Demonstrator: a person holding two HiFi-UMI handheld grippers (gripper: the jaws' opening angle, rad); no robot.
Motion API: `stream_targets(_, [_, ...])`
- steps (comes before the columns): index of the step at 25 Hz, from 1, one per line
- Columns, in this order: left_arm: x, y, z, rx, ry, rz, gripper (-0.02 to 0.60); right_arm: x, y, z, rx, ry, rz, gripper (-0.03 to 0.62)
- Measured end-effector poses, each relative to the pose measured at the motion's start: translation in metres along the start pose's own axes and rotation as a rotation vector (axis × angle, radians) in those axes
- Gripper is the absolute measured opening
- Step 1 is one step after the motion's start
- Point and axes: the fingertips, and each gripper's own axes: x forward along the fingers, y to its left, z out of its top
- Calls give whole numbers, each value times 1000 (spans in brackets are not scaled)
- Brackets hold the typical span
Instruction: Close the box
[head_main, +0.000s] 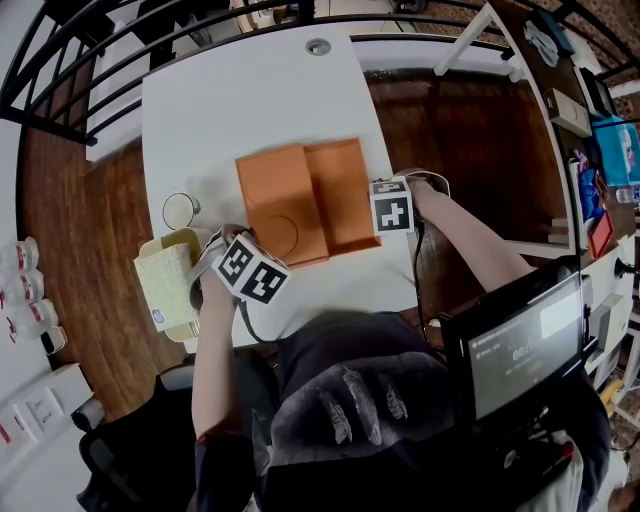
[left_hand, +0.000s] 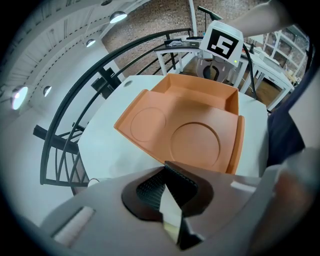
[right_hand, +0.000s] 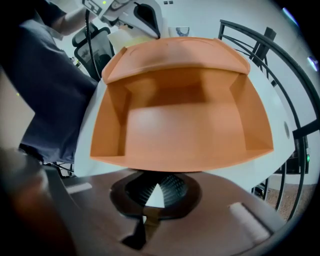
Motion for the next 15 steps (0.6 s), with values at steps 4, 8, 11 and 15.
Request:
stream_targets(4, [0,0,0,-5,-5,-2,14,1,0,3,-2,-1,0,5])
stream_targets(8, [0,0,0,-3,-5,1,14,0,-3,9,-16,-12,-23,5])
stream_targets(11, [0,0,0,-2,-7,2,14,-3,-6,15,-7,-32,-31,5])
stream_targets(15, [0,0,1,0,-5,-3,14,-3,-6,21,-42,-23,-31,5])
